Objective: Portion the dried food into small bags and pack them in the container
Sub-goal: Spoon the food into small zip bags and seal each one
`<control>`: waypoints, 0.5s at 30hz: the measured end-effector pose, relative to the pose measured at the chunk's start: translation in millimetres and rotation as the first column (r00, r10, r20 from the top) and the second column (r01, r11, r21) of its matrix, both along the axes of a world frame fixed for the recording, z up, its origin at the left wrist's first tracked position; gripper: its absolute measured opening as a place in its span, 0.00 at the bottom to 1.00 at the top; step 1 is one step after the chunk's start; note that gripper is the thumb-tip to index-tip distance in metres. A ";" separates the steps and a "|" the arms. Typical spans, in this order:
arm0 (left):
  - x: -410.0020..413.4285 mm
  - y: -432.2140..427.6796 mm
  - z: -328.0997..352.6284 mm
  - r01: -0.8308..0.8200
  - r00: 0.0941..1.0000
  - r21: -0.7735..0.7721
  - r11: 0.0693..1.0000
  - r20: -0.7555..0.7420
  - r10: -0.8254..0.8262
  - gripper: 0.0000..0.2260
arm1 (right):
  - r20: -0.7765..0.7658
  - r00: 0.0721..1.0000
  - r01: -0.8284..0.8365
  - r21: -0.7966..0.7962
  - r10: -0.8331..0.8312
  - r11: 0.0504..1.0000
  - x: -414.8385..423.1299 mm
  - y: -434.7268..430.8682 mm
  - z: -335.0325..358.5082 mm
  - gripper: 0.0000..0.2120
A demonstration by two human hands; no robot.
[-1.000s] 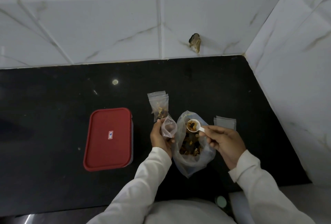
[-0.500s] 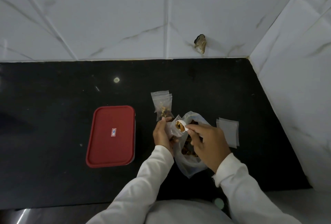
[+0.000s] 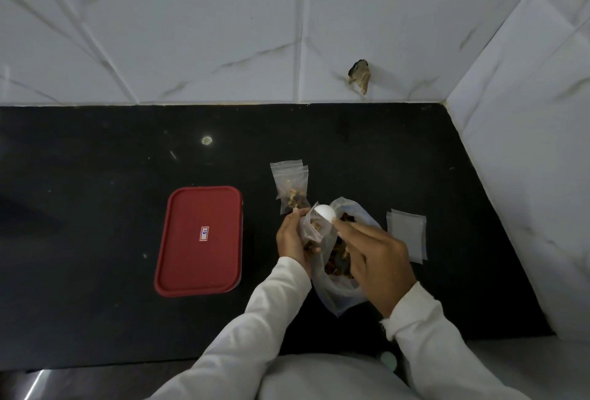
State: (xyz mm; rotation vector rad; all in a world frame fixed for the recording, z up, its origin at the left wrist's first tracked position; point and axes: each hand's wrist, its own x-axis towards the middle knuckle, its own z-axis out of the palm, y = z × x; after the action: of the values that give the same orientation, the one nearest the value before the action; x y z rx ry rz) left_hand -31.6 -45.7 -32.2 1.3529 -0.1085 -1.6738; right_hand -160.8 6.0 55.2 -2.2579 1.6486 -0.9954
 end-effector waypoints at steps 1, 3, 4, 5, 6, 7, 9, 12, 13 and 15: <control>0.6 -0.3 -0.1 0.003 1.000 0.012 1.000 -0.003 -0.003 0.12 | 0.065 0.998 0.023 0.035 -0.026 0.999 -3.5 2.3 4.1 0.14; 2.5 -0.4 -1.6 0.009 1.000 0.030 1.000 -0.024 -0.009 0.12 | 0.134 0.986 0.089 0.081 -0.099 0.993 -11.5 3.0 0.9 0.12; 3.4 0.1 -2.2 0.006 0.999 0.030 1.000 -0.038 -0.005 0.12 | 0.151 0.977 0.134 0.103 -0.149 0.986 -16.2 2.3 -2.9 0.10; 4.4 0.8 -2.5 0.001 0.999 0.025 1.000 -0.052 0.000 0.13 | 0.167 0.965 0.186 0.115 -0.203 0.976 -20.7 2.0 -6.4 0.08; 5.4 1.7 -3.9 -0.003 0.998 0.019 1.000 -0.063 0.004 0.14 | 0.181 0.950 0.236 0.118 -0.254 0.965 -24.8 3.1 -8.8 0.07; 6.5 2.6 -6.1 -0.002 0.998 0.015 1.000 -0.070 0.003 0.14 | 0.175 0.941 0.269 0.129 -0.289 0.955 -28.7 5.1 -12.3 0.06; 8.0 6.1 -8.8 0.008 0.997 0.009 1.000 -0.072 -0.007 0.14 | 0.114 0.955 0.244 0.220 -0.273 0.945 -37.7 11.8 -21.0 0.03; 9.3 11.0 -12.9 0.033 0.998 0.008 0.999 -0.052 -0.033 0.14 | 0.061 0.966 0.205 0.411 -0.251 0.888 -42.9 21.0 -32.8 0.13; 10.1 12.8 -13.3 0.045 0.998 0.006 0.999 -0.043 -0.045 0.15 | 0.027 0.967 0.214 0.462 -0.255 0.861 -41.1 22.4 -37.8 0.12; 11.3 16.0 -13.5 0.061 0.998 0.009 0.998 -0.031 -0.061 0.15 | -0.079 0.973 0.225 0.528 -0.217 0.819 -35.7 24.6 -41.7 0.09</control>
State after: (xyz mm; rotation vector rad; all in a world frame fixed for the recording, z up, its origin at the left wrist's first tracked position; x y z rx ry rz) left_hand -20.4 -29.7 -45.7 1.3431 -0.1249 -1.7477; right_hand -196.5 30.7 13.4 -1.7341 1.9303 -0.4608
